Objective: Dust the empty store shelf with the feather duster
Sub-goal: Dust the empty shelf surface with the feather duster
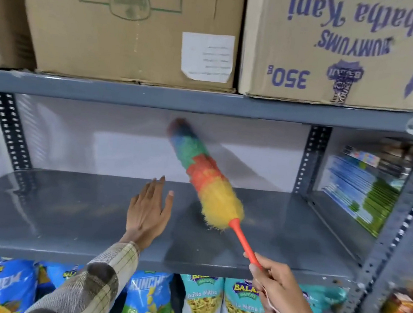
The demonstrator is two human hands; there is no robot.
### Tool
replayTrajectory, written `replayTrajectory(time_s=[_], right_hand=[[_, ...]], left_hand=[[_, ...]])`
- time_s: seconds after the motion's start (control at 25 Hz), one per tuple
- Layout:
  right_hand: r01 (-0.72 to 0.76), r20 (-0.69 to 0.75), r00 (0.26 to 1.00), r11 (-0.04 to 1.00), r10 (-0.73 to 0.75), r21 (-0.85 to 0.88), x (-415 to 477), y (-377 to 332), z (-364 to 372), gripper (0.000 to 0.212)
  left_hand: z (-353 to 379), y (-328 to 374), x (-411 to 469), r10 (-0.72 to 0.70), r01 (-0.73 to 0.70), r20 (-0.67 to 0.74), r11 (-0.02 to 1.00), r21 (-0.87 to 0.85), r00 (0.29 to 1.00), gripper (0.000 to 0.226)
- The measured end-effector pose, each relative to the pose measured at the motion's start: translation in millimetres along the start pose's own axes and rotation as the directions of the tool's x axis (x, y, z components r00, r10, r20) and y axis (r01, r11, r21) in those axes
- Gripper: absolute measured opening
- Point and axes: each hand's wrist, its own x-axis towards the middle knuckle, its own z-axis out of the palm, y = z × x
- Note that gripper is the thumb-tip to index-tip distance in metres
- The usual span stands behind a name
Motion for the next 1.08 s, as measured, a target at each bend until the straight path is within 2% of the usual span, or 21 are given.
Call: replayTrajectory(time_s=[0.16,0.32,0.6,0.8,1.08], right_hand=[[-0.031,-0.054,0.998,0.998,0.034,0.052,-23,4,-10,0.034],[-0.077,-0.08,0.993,0.995,0.082,0.065,-31,8,-11,0.029],[-0.133,-0.071,0.987,0.983,0.143,0.128,-33,3,1,0.028],[-0.138,-0.097,0.984,0.981,0.152,0.134,-44,-6,9,0.019],[-0.083,-0.175,0.977,0.972,0.123,0.22,-82,-6,5,0.028]], left_hand=[[25,22,-28,0.12,-0.121,0.041,0.992,0.023,0.992,0.08],[41,23,-50,0.185,-0.188,0.061,0.981,0.05,0.981,0.075],[54,11,-62,0.184,-0.188,0.054,0.98,0.068,0.981,0.071],[54,12,-63,0.176,-0.178,0.05,0.983,0.044,0.983,0.07],[43,8,-63,0.176,-0.177,0.028,0.984,0.025,0.984,0.069]])
